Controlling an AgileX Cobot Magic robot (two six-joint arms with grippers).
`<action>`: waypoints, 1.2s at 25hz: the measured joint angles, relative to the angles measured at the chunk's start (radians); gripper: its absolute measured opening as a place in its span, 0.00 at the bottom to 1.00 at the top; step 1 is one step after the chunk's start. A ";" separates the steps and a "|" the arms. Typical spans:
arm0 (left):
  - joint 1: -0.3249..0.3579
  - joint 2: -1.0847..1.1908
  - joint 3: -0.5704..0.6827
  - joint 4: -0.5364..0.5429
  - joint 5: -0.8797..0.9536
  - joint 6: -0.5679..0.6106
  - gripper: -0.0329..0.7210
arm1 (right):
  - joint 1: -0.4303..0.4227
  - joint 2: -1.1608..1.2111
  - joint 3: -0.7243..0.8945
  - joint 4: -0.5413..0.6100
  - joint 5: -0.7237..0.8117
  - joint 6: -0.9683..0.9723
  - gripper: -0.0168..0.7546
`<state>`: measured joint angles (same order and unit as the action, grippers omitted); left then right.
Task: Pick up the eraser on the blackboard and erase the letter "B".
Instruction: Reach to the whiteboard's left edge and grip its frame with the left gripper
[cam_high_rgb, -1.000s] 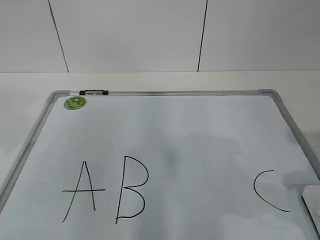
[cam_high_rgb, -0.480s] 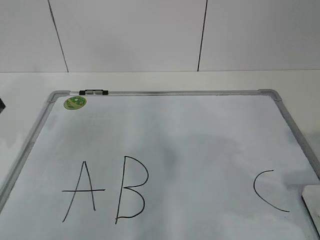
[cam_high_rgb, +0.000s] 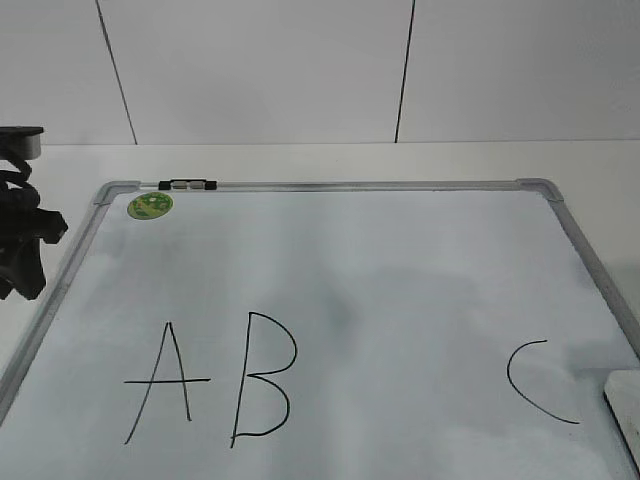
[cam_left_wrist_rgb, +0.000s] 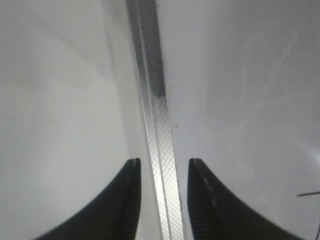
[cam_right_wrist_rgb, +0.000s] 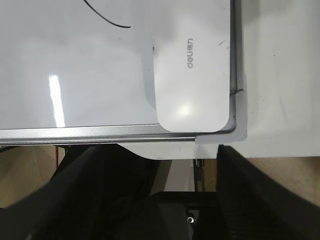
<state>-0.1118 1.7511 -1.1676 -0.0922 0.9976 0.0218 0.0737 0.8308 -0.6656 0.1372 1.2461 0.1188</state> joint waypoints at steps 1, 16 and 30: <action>0.000 0.009 -0.008 -0.002 -0.005 0.003 0.36 | 0.000 0.000 0.000 0.000 0.000 0.000 0.75; 0.000 0.174 -0.118 -0.002 -0.040 0.008 0.36 | 0.000 0.001 0.000 0.000 0.000 0.000 0.75; 0.000 0.215 -0.127 0.033 -0.045 0.010 0.36 | 0.000 0.001 0.000 0.000 0.000 0.000 0.75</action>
<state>-0.1118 1.9664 -1.2941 -0.0595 0.9525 0.0316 0.0737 0.8323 -0.6656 0.1372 1.2461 0.1188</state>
